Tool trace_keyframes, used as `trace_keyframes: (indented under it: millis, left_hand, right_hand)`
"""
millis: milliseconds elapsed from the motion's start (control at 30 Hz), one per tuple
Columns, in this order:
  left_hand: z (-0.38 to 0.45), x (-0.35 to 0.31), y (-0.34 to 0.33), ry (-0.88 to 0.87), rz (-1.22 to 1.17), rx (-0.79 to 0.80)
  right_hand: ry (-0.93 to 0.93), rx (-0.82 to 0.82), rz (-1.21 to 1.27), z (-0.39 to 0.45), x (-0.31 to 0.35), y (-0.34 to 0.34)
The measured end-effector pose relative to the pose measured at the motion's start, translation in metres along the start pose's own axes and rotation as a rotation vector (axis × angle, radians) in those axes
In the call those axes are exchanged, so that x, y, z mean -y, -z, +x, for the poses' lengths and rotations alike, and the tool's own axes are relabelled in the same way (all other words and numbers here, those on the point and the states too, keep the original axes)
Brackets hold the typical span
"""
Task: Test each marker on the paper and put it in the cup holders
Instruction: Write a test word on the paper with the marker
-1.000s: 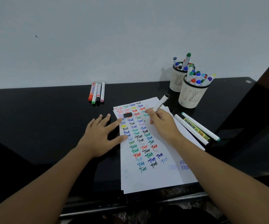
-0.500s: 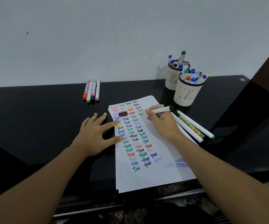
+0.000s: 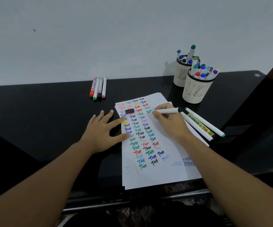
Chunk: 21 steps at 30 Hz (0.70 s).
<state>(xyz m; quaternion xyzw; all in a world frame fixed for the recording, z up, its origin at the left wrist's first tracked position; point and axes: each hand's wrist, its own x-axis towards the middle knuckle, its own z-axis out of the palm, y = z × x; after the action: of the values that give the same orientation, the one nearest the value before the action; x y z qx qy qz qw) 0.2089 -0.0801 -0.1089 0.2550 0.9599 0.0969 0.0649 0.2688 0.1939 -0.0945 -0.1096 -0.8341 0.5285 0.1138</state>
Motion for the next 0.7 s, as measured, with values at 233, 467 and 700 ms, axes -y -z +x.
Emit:
trace_keyframes:
  millis: [233, 467, 700]
  left_hand:
    - [-0.0027, -0.0023, -0.0022, -0.011, -0.007, -0.043]
    - [-0.0021, -0.0021, -0.0020, -0.021, -0.050, -0.021]
    - [-0.0007, -0.0019, -0.0012, -0.022, -0.054, -0.018]
  right_hand:
    - [-0.005, 0.018, -0.026, 0.0005, 0.0018, -0.0013]
    - [-0.015, 0.014, -0.048, 0.0010, 0.0026, -0.0019]
    - [-0.015, 0.027, -0.086, 0.0047, 0.0005, -0.0047]
